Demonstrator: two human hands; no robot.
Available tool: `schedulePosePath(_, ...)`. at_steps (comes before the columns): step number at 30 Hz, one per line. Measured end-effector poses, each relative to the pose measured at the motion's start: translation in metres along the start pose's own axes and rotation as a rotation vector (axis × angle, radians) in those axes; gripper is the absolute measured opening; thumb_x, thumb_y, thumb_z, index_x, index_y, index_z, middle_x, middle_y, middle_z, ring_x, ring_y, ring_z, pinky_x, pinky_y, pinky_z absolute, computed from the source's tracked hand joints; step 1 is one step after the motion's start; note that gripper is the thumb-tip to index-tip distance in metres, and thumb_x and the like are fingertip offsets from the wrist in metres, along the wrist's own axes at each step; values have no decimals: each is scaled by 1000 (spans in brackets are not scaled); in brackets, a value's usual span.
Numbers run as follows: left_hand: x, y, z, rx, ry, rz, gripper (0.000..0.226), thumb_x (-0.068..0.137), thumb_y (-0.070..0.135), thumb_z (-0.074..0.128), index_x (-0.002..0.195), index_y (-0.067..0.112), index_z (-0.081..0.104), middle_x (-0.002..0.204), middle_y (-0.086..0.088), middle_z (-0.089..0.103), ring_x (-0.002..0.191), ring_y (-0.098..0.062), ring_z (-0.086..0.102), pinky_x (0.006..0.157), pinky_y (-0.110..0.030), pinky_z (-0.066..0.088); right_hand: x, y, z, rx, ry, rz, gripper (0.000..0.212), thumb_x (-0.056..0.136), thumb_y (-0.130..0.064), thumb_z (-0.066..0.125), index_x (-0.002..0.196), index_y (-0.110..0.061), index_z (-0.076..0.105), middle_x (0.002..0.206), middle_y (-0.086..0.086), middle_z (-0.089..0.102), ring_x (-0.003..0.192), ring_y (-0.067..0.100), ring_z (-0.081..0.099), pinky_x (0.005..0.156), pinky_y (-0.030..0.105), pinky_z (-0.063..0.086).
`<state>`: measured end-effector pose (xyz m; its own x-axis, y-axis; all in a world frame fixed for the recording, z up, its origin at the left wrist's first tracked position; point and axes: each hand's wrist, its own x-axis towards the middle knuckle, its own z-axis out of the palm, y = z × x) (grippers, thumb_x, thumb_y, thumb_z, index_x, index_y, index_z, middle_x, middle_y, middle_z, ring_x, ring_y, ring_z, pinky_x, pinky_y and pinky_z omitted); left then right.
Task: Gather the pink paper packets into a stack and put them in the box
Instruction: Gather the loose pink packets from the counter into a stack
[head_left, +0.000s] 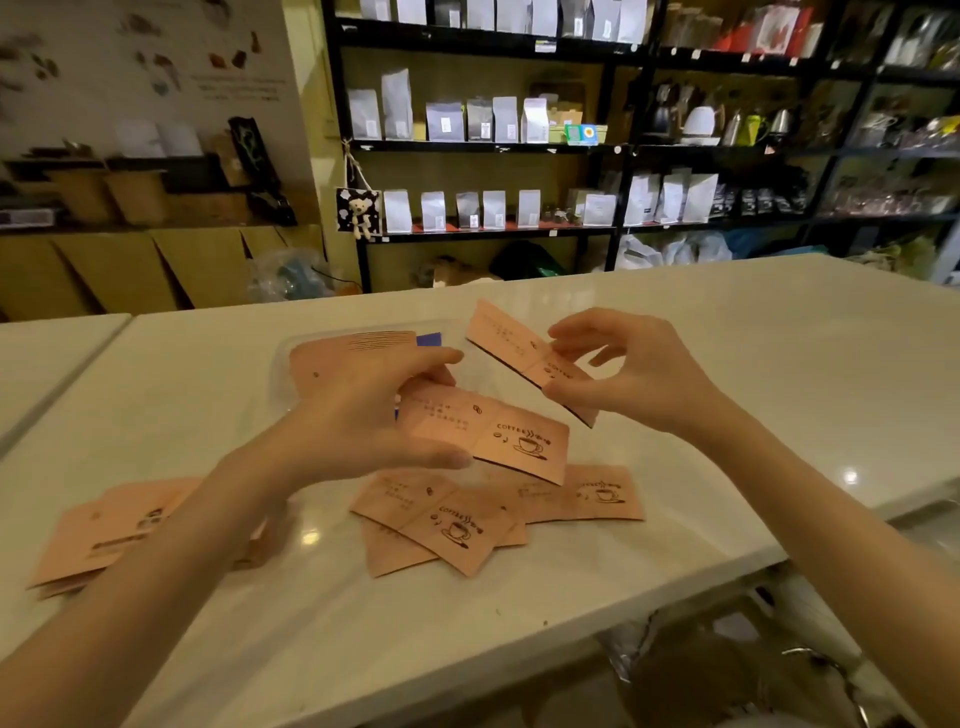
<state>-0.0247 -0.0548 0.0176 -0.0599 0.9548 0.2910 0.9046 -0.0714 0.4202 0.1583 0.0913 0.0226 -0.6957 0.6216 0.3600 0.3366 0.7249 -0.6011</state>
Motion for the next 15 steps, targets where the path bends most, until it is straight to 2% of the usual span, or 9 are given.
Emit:
schedulePosePath(2,-14,-7,-12,-35,75,-29,88,49,54,75,126,30,42,102,23,50,95,3,49,80,-6,42,6,-17,12,30,-6,-71,41,67,-30,74,105,-25,61,94,-16,60,86,-1,58,76,14,45)
schedulePosePath(4,-30,-15,-22,-62,145,-90,83,47,51,71,121,39,35,100,30,43,92,11,45,75,4,37,13,-32,27,48,-32,-137,39,68,-31,74,104,-26,62,94,-18,59,85,-3,56,75,12,43)
schedulePosePath(6,-48,-27,-29,-69,214,-176,81,46,50,68,117,44,31,100,34,42,91,15,44,70,5,36,20,-47,43,60,-90,-198,40,68,-31,74,106,-26,61,94,-19,57,83,-6,54,74,9,43)
schedulePosePath(9,-77,-47,-37,-52,280,-318,93,45,52,70,128,42,30,99,35,41,93,4,46,69,0,38,30,-67,67,90,-182,-296,46,67,-31,75,110,-24,59,102,-16,59,83,-9,54,74,2,43)
schedulePosePath(11,-96,-59,-41,-37,302,-393,98,47,49,73,132,39,25,98,36,41,96,1,45,80,-9,40,34,-79,84,91,-221,-351,50,66,-31,76,112,-23,58,106,-11,62,84,-9,53,75,2,42)
schedulePosePath(13,-114,-71,-44,-37,330,-454,102,50,42,79,134,38,22,98,36,41,94,3,46,91,-22,39,38,-91,101,83,-255,-397,55,65,-33,76,115,-23,55,108,-10,62,86,-5,54,77,6,44)
schedulePosePath(15,-129,-81,-46,-55,356,-530,106,51,38,81,136,36,19,99,33,42,103,-2,46,98,-31,36,40,-102,117,65,-293,-441,61,65,-36,75,119,-24,50,113,-7,62,97,3,56,86,19,48)
